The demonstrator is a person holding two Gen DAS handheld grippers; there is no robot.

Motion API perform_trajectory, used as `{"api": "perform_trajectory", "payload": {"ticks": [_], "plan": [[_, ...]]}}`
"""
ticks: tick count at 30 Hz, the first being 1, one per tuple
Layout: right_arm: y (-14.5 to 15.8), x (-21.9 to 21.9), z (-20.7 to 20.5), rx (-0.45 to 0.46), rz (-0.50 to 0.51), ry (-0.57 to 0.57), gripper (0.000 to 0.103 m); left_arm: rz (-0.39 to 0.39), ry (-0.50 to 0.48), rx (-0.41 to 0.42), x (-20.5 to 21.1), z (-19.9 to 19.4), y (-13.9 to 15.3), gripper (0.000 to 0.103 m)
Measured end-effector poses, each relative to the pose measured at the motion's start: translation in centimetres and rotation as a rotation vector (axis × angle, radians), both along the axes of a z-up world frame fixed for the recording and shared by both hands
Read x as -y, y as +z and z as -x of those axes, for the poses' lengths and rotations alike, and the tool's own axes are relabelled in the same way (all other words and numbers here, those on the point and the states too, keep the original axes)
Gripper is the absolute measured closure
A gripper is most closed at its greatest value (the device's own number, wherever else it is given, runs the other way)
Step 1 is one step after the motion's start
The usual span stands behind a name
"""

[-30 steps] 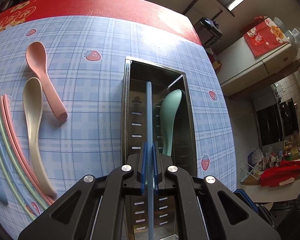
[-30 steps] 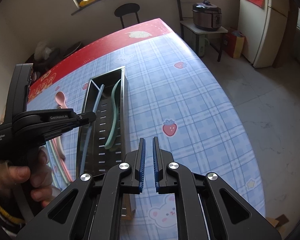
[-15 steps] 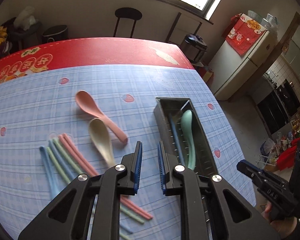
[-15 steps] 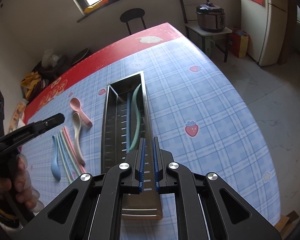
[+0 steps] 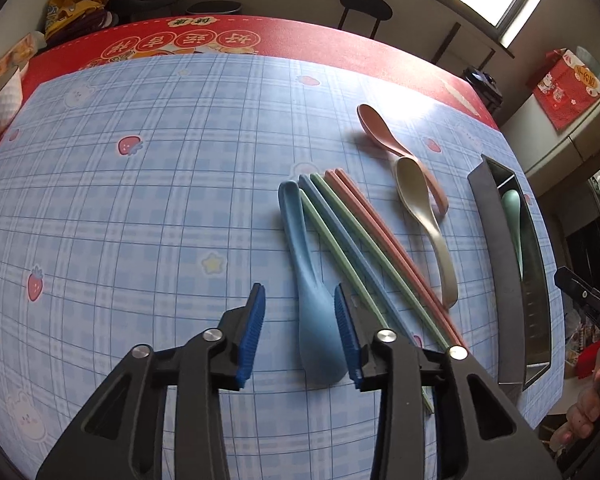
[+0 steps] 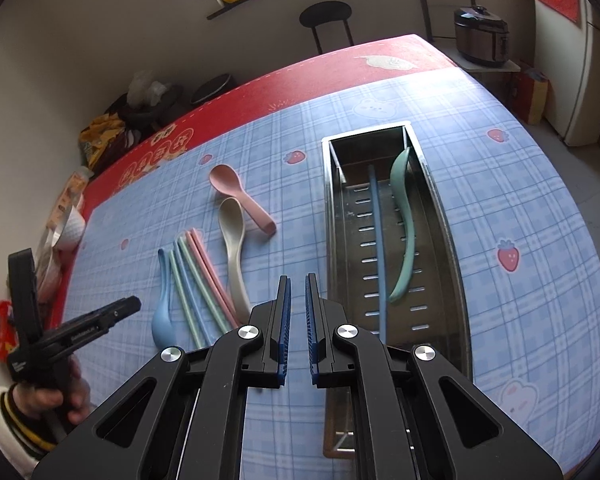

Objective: Organize utensils
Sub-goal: 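Lower the left gripper onto the blue spoon handle and close, then lift the blue spoon off the table with the left gripper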

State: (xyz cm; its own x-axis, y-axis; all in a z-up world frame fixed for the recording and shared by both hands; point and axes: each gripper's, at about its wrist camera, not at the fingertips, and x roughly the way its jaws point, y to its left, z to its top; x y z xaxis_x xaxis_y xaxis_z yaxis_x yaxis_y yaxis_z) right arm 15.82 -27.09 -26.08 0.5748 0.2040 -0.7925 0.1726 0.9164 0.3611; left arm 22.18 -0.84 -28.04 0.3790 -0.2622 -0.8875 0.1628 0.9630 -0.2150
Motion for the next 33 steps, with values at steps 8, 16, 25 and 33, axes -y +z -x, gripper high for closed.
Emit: {"api": "perform_trajectory", "payload": {"ticks": [8, 16, 25, 33], "plan": [[0.0, -0.5, 0.1, -0.011, 0.008, -0.012, 0.095, -0.044, -0.046, -0.024, 1.8, 0.0, -2.3, 0.065], [-0.4, -0.1, 0.5, -0.025, 0.004, -0.036, 0.095, -0.171, -0.061, 0.005, 3.2, -0.6, -3.2, 0.076], [-0.8, -0.5, 0.6, -0.030, -0.009, -0.028, 0.095, -0.149, -0.015, -0.007, 1.6, 0.2, -3.0, 0.079], [-2.0, -2.2, -0.3, -0.058, -0.005, 0.005, 0.095, -0.118, -0.005, -0.001, -1.5, 1.7, -1.6, 0.100]]}}
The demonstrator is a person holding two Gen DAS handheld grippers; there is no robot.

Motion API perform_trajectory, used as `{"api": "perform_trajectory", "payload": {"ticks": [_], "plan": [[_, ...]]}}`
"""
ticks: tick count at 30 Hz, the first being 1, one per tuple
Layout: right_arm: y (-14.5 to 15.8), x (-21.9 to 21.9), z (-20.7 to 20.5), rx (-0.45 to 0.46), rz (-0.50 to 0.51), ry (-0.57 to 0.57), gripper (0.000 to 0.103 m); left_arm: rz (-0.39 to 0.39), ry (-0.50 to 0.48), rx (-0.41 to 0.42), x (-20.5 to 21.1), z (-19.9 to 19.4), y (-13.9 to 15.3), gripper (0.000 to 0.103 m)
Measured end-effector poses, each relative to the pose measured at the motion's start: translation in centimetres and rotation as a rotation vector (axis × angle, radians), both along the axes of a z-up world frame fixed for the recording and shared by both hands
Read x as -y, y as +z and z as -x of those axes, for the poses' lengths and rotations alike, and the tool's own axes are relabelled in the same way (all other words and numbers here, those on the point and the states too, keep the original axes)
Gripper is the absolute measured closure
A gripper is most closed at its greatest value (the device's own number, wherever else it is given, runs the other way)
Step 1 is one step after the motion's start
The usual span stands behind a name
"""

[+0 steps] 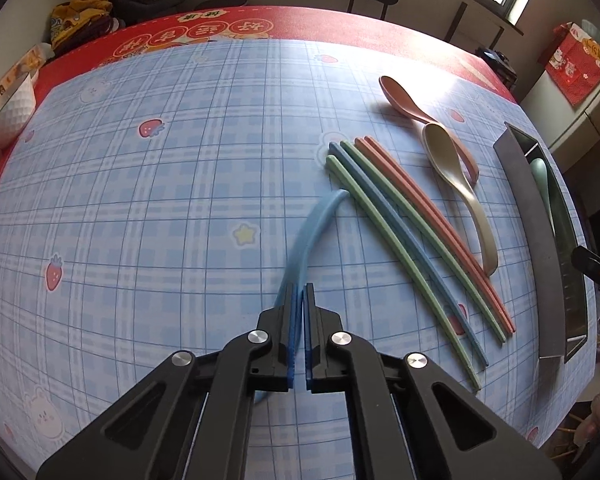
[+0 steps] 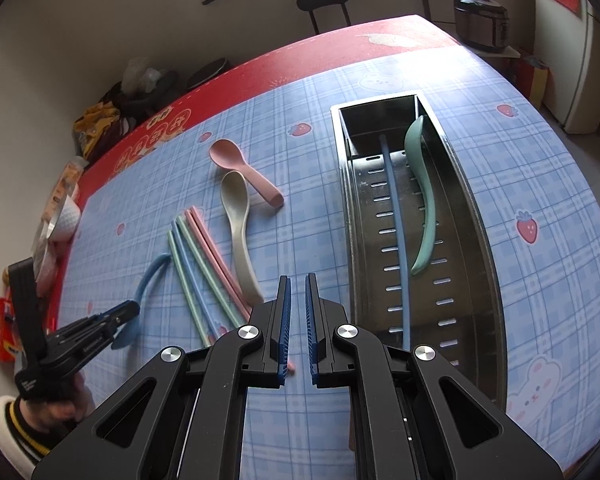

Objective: Organize utensils
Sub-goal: 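Lift the blue spoon off the table with the left gripper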

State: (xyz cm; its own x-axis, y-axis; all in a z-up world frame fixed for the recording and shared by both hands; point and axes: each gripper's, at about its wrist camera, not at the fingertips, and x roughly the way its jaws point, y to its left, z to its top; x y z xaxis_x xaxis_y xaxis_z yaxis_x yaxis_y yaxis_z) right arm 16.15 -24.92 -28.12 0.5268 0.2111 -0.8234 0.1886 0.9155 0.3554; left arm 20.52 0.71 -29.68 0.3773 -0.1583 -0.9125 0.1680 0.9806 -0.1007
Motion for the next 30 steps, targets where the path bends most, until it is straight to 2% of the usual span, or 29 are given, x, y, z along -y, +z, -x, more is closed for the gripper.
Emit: {"api": "perform_trajectory", "payload": {"ticks": [5, 8, 11, 19, 22, 30], "plan": [[0.1, -2.0, -0.7, 0.002, 0.005, 0.046, 0.095, 0.034, -0.028, -0.022, -0.5, -0.1, 0.0, 0.099], [0.3, -2.7, -0.7, 0.008, 0.010, 0.061, 0.095, 0.086, -0.041, -0.054, -1.1, -0.6, -0.3, 0.094], [0.3, -2.7, -0.5, 0.002, 0.008, 0.051, 0.095, 0.104, -0.070, -0.070, -1.3, -1.3, -0.4, 0.092], [-0.2, -2.4, 0.1, -0.012, -0.006, 0.020, 0.095, 0.050, -0.120, -0.061, -0.1, -3.1, -0.4, 0.091], [-0.3, -2.3, 0.3, -0.013, -0.007, 0.011, 0.095, 0.014, -0.124, -0.060, 0.3, -3.9, -0.5, 0.081], [-0.7, -1.8, 0.9, -0.028, -0.008, -0.024, 0.095, 0.018, -0.160, -0.071, 0.3, -5.9, -1.2, 0.081]]}}
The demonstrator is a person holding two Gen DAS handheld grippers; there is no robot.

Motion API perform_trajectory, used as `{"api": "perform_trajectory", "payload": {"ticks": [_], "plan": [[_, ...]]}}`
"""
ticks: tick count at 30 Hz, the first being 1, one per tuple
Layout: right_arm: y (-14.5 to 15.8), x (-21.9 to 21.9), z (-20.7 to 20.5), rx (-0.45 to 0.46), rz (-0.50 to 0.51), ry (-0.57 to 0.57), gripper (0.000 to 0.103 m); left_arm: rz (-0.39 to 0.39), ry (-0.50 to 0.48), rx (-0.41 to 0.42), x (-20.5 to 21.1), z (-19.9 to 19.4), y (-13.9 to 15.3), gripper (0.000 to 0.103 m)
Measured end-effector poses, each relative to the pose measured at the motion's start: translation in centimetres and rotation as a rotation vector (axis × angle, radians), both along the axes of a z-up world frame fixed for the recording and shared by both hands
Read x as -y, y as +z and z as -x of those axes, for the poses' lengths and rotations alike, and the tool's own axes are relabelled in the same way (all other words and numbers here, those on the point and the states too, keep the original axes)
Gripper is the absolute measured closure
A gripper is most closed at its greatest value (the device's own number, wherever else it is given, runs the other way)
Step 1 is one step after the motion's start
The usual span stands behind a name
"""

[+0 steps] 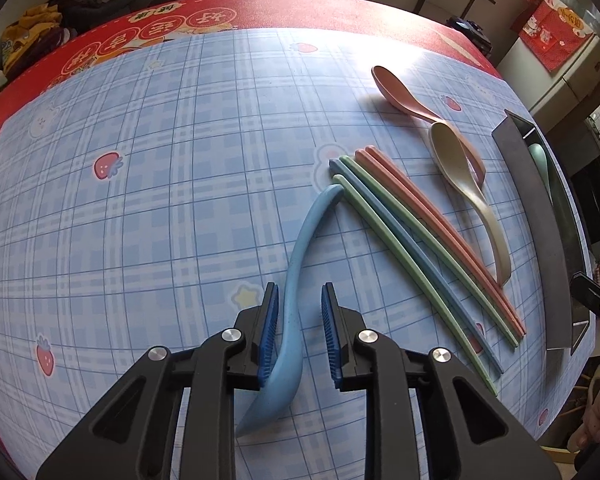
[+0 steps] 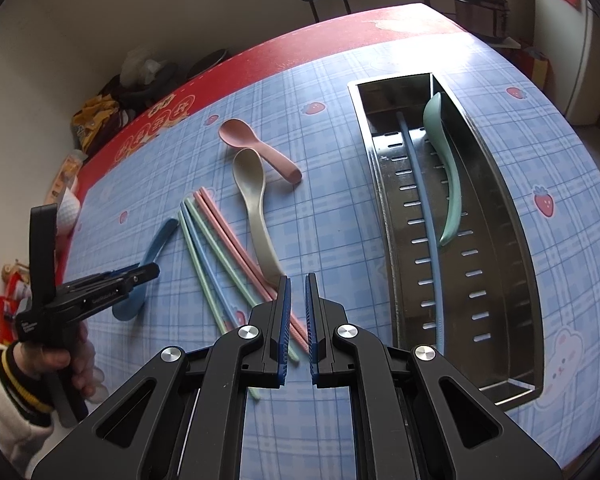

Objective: Organize utensils
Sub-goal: 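Lift the blue spoon off the table with the left gripper, then grasp a green chopstick with the right gripper while the left gripper holds the blue spoon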

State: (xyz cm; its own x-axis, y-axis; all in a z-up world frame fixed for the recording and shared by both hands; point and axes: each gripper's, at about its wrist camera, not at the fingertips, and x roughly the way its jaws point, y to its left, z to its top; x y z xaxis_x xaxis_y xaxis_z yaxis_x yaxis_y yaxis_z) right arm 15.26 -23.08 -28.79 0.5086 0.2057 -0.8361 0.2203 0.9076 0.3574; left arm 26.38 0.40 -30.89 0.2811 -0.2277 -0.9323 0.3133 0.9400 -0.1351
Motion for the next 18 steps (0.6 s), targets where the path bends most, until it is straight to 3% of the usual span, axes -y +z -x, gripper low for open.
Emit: {"api": "perform_trajectory", "payload": {"ticks": [3, 5, 12, 18], "plan": [[-0.3, 0.0, 0.2, -0.009, -0.001, -0.010, 0.095, -0.007, -0.012, 0.010, 0.3, -0.6, -0.1, 0.085], [-0.5, -0.2, 0.2, -0.014, -0.003, -0.013, 0.095, -0.035, -0.016, 0.030, 0.4, -0.8, -0.2, 0.096], [-1.3, -2.0, -0.6, -0.029, 0.004, 0.031, 0.095, -0.018, 0.010, 0.038, -0.7, 0.6, -0.2, 0.097], [-2.4, -5.5, -2.0, -0.021, 0.060, 0.167, 0.095, 0.039, 0.101, 0.028, -4.4, 3.6, 0.8, 0.097]]}}
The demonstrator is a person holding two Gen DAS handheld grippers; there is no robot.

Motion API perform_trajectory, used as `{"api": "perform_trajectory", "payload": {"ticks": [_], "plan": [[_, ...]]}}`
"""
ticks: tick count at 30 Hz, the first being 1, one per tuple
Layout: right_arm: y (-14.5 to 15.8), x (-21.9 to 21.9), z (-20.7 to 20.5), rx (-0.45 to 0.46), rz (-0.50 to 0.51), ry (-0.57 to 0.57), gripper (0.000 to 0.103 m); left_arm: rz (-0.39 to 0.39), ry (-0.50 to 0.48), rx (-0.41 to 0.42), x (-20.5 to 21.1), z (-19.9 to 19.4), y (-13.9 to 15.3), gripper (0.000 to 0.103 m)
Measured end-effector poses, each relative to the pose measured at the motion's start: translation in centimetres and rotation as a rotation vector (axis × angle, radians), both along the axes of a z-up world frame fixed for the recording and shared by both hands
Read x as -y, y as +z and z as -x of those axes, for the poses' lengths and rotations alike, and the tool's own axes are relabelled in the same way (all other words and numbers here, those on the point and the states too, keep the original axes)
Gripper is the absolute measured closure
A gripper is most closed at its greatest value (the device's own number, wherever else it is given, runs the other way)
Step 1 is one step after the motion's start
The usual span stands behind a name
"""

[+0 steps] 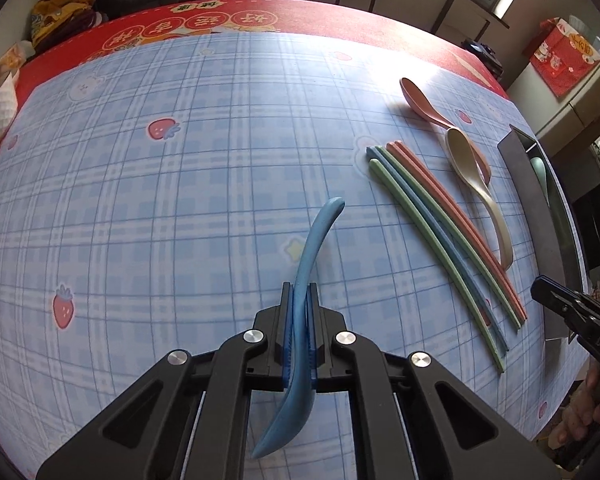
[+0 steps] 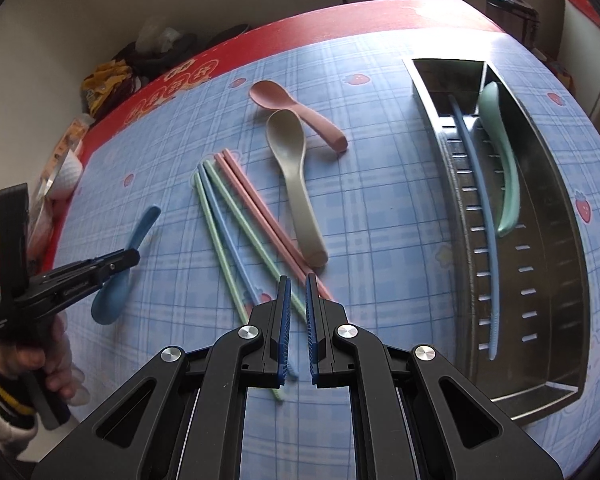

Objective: Organize utensils
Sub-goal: 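Grasp a green chopstick with the right gripper while the left gripper holds the blue spoon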

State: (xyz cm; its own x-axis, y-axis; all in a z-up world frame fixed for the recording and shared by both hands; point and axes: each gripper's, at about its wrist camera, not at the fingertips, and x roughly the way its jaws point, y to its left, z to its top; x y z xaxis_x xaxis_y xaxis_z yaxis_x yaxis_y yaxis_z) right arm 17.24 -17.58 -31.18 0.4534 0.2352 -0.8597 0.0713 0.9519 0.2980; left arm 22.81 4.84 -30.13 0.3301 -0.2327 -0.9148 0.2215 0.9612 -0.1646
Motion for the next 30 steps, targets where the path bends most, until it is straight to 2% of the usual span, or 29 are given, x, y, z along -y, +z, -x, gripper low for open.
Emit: {"api": "perform_trajectory", "payload": {"ticks": [5, 10, 23, 30], "plan": [[-0.9, -3.3, -1.8, 0.010, 0.048, 0.150, 0.095, 0.024, 0.060, 0.020, -2.9, 2.0, 1.1, 0.097], [-1.5, -5.5, -3.7, 0.021, 0.080, 0.230, 0.095, 0.050, 0.107, 0.041, -4.9, 3.4, 1.6, 0.097], [-2.4, -8.3, -6.7, -0.015, 0.139, 0.283, 0.095, 0.096, 0.130, 0.051, -6.4, 4.0, 1.9, 0.097], [-2.4, -8.9, -6.4, 0.004, 0.171, 0.232, 0.094, 0.107, 0.141, 0.043, -6.8, 4.1, 1.9, 0.097]]}}
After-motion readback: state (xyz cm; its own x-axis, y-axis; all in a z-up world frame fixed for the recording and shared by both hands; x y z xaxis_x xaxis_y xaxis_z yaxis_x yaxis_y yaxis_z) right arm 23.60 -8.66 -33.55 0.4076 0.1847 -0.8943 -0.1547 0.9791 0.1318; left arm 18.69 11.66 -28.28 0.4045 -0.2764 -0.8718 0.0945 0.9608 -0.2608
